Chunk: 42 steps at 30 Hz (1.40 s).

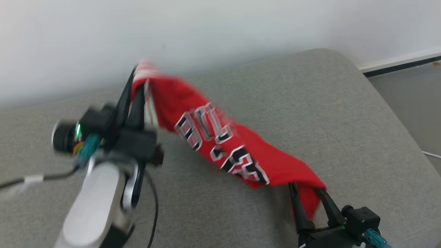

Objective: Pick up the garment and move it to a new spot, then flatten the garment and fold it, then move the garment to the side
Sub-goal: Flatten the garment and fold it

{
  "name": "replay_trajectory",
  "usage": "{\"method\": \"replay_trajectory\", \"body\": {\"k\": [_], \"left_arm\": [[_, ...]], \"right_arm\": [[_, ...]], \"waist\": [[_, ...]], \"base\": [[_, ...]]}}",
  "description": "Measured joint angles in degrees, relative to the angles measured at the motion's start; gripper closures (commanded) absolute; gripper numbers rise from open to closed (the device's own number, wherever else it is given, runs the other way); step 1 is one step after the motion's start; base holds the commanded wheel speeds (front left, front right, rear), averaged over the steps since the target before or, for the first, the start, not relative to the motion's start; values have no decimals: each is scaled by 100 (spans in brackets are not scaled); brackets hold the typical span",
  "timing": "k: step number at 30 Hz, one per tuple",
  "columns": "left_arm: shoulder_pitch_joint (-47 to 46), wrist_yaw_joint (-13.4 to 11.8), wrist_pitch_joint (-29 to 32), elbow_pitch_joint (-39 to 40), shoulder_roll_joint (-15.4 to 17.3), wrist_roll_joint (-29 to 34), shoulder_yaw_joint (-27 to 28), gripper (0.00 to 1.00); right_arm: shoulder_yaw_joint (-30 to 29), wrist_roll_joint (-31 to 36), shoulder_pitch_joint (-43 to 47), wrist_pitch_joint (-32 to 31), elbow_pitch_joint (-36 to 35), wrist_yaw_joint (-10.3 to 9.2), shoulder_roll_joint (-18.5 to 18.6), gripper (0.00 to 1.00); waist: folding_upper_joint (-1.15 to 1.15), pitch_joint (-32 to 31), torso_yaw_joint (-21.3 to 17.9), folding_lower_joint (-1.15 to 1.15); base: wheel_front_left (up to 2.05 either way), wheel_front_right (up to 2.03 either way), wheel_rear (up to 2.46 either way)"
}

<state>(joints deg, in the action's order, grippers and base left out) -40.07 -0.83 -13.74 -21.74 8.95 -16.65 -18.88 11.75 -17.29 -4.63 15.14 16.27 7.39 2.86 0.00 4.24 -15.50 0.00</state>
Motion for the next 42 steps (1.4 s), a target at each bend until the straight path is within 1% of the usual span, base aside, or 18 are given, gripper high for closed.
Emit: {"method": "replay_trajectory", "body": {"k": [5, 8, 9, 14, 17, 18, 19, 20, 22, 24, 28, 30, 34, 35, 37, 42], "left_arm": [[1394, -229, -67, 98, 167, -330, 372, 100], [2083, -330, -93, 198, 202, -445, 532, 100], [2437, -369, -110, 241, 199, -471, 594, 100], [3073, -372, -115, 380, 66, -516, 598, 100], [3361, -404, -114, 428, 56, -520, 544, 100], [3459, -417, -71, 434, 59, -520, 512, 96], [3565, -413, 77, 421, 56, -548, 475, 59], [3678, -392, 231, 412, 51, -634, 456, 0], [3885, -479, 438, 456, 69, -709, 474, 0], [3991, -569, 669, 593, 159, -716, 501, 0], [4016, -827, 1113, 1038, 483, -657, 653, 0], [3912, -827, 1291, 1329, 610, -670, 719, 0], [3054, -676, 1805, 1677, 725, -599, 522, 0], [2802, -610, 1939, 1649, 726, -598, 465, 0], [2332, -564, 2173, 1499, 766, -498, 392, 0], [1453, -528, 2369, 1098, 727, -345, 257, 0]], "right_arm": [[-80, 16, -1, 0, -37, 0, 0, 0], [-111, 16, -3, 0, -52, 0, 1, 0], [-97, 16, -6, 0, -53, 0, 0, 0], [-86, 15, -18, 0, -52, 0, 0, 0], [-86, 15, -19, 0, -44, 0, 0, 0], [-81, 15, -20, 0, -41, 0, -2, 0], [-82, 15, -20, 0, -34, 0, -1, 0], [-78, 15, -20, 0, -29, 0, 0, 0], [-76, 14, -21, 0, -22, 0, 0, 0], [-57, -8, -23, 0, -20, 0, -2, 0], [-41, -35, -24, 0, -16, 0, 0, 0], [-51, -37, -26, 0, -21, 0, 0, 0], [-18, -45, -79, -1, -18, 0, 0, 0], [-3, -55, -123, 0, -24, 0, -2, 0], [22, -83, -181, 0, -44, 0, -1, 0], [20, -138, -232, -1, -47, 0, -2, 0]], "waist": [[0, 96, 205, 0], [0, 146, 346, 0], [0, 171, 447, 0], [0, 208, 693, 0], [0, 213, 822, 0], [0, 211, 858, 0], [0, 207, 890, 0], [0, 201, 916, 0], [0, 180, 949, 0], [0, 155, 960, 0], [0, 125, 925, 0], [0, 130, 900, -1], [0, 179, 833, 0], [0, 195, 801, 0], [0, 229, 717, 0], [0, 321, 400, 0]], "base": [[0, 0, 0], [0, 0, 0], [0, 0, 0], [0, 0, 0], [0, 0, 0], [0, 0, 0], [0, 0, 0], [0, 0, 0], [0, 0, 0], [0, 0, 0], [0, 0, 0], [0, 0, 0], [0, 0, 0], [0, 0, 0], [0, 0, 0], [0, 0, 0]]}}
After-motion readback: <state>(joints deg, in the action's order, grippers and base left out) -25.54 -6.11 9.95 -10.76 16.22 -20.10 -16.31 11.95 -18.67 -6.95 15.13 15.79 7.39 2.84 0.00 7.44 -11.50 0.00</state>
